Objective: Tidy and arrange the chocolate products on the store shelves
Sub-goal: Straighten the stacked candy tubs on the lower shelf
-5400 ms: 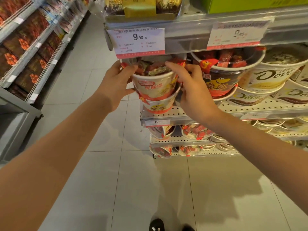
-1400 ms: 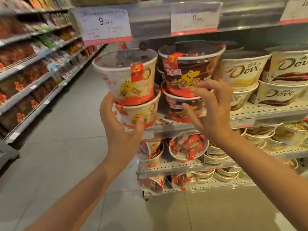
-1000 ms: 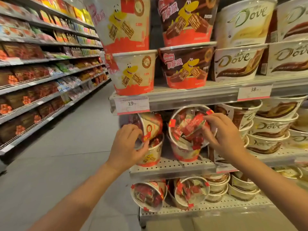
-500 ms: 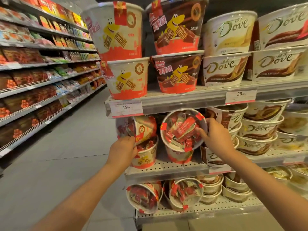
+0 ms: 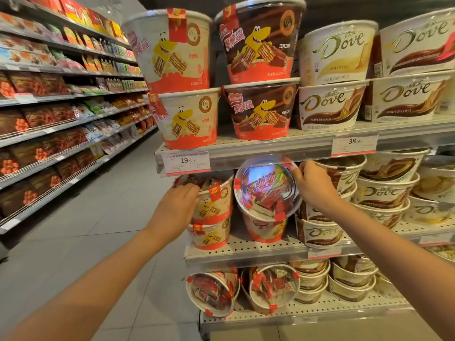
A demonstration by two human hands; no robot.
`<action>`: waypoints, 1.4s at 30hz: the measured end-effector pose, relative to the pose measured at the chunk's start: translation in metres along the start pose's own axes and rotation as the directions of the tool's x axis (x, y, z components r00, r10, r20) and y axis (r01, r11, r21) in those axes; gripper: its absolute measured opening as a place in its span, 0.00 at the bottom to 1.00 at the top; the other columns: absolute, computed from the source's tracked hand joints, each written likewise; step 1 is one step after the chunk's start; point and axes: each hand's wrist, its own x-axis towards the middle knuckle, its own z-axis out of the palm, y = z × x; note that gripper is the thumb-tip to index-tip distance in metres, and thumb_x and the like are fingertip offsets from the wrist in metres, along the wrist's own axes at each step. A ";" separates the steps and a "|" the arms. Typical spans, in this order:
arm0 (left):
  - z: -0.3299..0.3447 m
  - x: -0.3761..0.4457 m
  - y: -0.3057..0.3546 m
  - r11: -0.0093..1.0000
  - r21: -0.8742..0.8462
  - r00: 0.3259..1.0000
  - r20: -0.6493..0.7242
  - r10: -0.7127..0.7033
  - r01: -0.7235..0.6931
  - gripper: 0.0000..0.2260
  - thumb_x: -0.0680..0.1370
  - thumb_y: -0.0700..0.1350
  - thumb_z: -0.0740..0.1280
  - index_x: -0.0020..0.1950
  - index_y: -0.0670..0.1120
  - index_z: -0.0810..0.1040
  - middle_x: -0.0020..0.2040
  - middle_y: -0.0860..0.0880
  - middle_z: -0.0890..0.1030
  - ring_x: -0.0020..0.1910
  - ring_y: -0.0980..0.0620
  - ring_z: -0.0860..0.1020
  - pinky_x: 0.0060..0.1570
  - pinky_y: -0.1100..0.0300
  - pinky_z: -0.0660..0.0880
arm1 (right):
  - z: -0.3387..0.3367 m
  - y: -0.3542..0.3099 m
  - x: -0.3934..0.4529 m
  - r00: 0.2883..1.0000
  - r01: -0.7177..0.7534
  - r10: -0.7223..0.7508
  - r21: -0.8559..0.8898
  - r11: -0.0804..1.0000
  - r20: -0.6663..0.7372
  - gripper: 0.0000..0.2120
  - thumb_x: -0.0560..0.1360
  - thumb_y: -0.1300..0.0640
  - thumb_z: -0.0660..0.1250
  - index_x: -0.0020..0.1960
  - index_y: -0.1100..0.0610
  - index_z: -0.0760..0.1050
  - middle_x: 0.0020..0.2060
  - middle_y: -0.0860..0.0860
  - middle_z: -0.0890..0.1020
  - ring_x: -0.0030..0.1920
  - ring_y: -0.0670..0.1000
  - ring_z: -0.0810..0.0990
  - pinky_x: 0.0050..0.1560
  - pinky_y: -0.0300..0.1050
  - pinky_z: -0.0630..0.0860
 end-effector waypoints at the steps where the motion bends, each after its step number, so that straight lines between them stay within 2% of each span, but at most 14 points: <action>1: 0.004 0.002 0.000 0.999 -0.023 0.999 -0.029 -0.024 0.024 0.10 0.74 0.44 0.68 0.53 0.43 0.75 0.50 0.44 0.80 0.48 0.44 0.78 0.47 0.54 0.73 | 0.000 -0.001 0.002 1.000 -0.015 0.015 0.000 1.000 -0.004 0.17 0.80 0.48 0.57 0.39 0.59 0.67 0.32 0.51 0.72 0.32 0.50 0.70 0.30 0.44 0.61; 4: 0.010 0.007 -0.005 0.978 -0.142 0.988 0.054 -0.148 0.154 0.22 0.71 0.51 0.71 0.63 0.47 0.71 0.60 0.47 0.76 0.59 0.46 0.72 0.62 0.49 0.66 | 0.000 -0.003 0.007 1.000 -0.018 0.018 -0.011 1.000 -0.006 0.22 0.80 0.47 0.57 0.31 0.57 0.64 0.26 0.50 0.69 0.28 0.51 0.69 0.27 0.43 0.59; 9: 0.009 0.013 -0.022 0.915 -0.248 0.944 0.170 -0.281 0.317 0.36 0.65 0.55 0.76 0.70 0.52 0.67 0.70 0.50 0.68 0.70 0.49 0.63 0.67 0.50 0.65 | -0.002 0.000 0.009 0.999 -0.033 0.033 -0.063 0.997 0.005 0.17 0.80 0.46 0.54 0.44 0.60 0.68 0.39 0.56 0.75 0.44 0.60 0.76 0.41 0.49 0.69; 12: 0.011 0.014 -0.023 0.947 -0.166 0.953 0.178 -0.246 0.276 0.35 0.66 0.56 0.75 0.70 0.51 0.67 0.70 0.49 0.69 0.70 0.48 0.62 0.66 0.50 0.65 | 0.000 0.001 0.009 1.000 -0.007 0.008 -0.093 0.996 0.008 0.20 0.81 0.46 0.51 0.45 0.61 0.70 0.40 0.56 0.76 0.49 0.61 0.77 0.46 0.48 0.69; 16: 0.017 0.010 -0.019 0.968 0.014 0.967 0.037 -0.252 0.252 0.34 0.65 0.61 0.74 0.67 0.49 0.71 0.68 0.46 0.71 0.67 0.42 0.64 0.64 0.46 0.65 | 0.001 -0.002 0.011 1.000 -0.012 0.016 -0.130 0.991 0.027 0.22 0.82 0.48 0.50 0.52 0.66 0.72 0.47 0.60 0.79 0.53 0.60 0.77 0.45 0.42 0.62; 19: 0.021 0.009 -0.013 0.958 0.108 0.964 -0.044 -0.264 0.267 0.31 0.63 0.61 0.74 0.60 0.46 0.76 0.62 0.42 0.75 0.62 0.38 0.69 0.62 0.41 0.63 | -0.001 -0.007 0.015 0.997 -0.036 0.048 -0.184 0.982 0.059 0.20 0.82 0.51 0.50 0.56 0.66 0.71 0.42 0.58 0.78 0.48 0.58 0.78 0.37 0.40 0.64; 21: 0.023 0.011 -0.015 0.959 0.117 0.966 -0.045 -0.254 0.258 0.30 0.63 0.61 0.75 0.58 0.46 0.77 0.62 0.41 0.75 0.63 0.37 0.68 0.64 0.39 0.61 | -0.002 -0.010 0.016 0.992 -0.077 0.091 -0.152 0.985 0.092 0.18 0.82 0.53 0.50 0.57 0.67 0.69 0.35 0.53 0.74 0.39 0.54 0.76 0.28 0.35 0.60; 23: 0.022 0.013 -0.017 0.964 0.089 0.968 -0.013 -0.249 0.249 0.29 0.65 0.60 0.74 0.61 0.47 0.75 0.65 0.42 0.72 0.67 0.39 0.66 0.68 0.40 0.57 | -0.002 -0.011 0.015 0.989 -0.107 0.117 -0.111 0.988 0.095 0.16 0.82 0.54 0.51 0.57 0.68 0.67 0.34 0.53 0.74 0.37 0.53 0.74 0.29 0.40 0.62; 25: 0.021 0.012 -0.018 0.975 0.056 0.975 0.045 -0.217 0.215 0.28 0.69 0.58 0.72 0.65 0.49 0.72 0.67 0.44 0.71 0.69 0.42 0.64 0.71 0.44 0.54 | 0.001 -0.012 0.013 0.989 -0.113 0.118 -0.060 0.992 0.092 0.13 0.82 0.56 0.51 0.55 0.67 0.66 0.41 0.60 0.77 0.42 0.57 0.76 0.38 0.43 0.67; 31: 0.014 0.009 -0.021 0.989 -0.011 0.982 0.128 -0.142 0.144 0.27 0.72 0.53 0.71 0.68 0.49 0.70 0.64 0.47 0.75 0.67 0.45 0.67 0.70 0.47 0.59 | 0.022 -0.001 0.025 0.956 -0.287 0.264 0.225 0.931 0.128 0.11 0.79 0.62 0.55 0.60 0.60 0.67 0.51 0.60 0.79 0.48 0.61 0.80 0.50 0.59 0.78; 34: 0.010 0.011 -0.018 0.984 -0.032 0.976 0.142 -0.168 0.174 0.26 0.71 0.53 0.71 0.67 0.49 0.71 0.62 0.48 0.76 0.65 0.46 0.69 0.68 0.48 0.60 | 0.027 -0.001 0.029 0.952 -0.302 0.273 0.272 0.914 0.140 0.12 0.79 0.62 0.55 0.61 0.58 0.69 0.52 0.60 0.79 0.46 0.61 0.81 0.47 0.58 0.80; 37: 0.006 0.018 -0.010 0.987 -0.019 0.976 0.152 -0.155 0.160 0.25 0.70 0.54 0.71 0.65 0.49 0.71 0.62 0.48 0.75 0.63 0.47 0.70 0.62 0.53 0.66 | 0.025 -0.007 0.030 0.925 -0.364 0.287 0.365 0.857 0.249 0.13 0.80 0.59 0.56 0.64 0.57 0.68 0.53 0.58 0.78 0.35 0.54 0.82 0.30 0.43 0.81; 39: 0.003 0.026 -0.001 0.992 -0.022 0.980 0.156 -0.123 0.128 0.24 0.71 0.54 0.71 0.64 0.47 0.71 0.60 0.48 0.76 0.60 0.47 0.72 0.56 0.56 0.69 | 0.018 -0.010 0.028 0.914 -0.351 0.255 0.300 0.887 0.315 0.15 0.80 0.57 0.56 0.65 0.57 0.69 0.53 0.58 0.78 0.35 0.54 0.82 0.31 0.44 0.81; 42: 0.005 0.038 0.010 0.999 -0.026 0.985 0.171 -0.035 0.040 0.25 0.72 0.55 0.69 0.66 0.49 0.70 0.60 0.49 0.76 0.58 0.48 0.74 0.53 0.55 0.73 | 0.008 -0.010 0.016 0.968 0.024 0.020 -0.171 0.985 0.251 0.15 0.80 0.53 0.54 0.64 0.54 0.72 0.56 0.59 0.78 0.50 0.58 0.80 0.49 0.52 0.79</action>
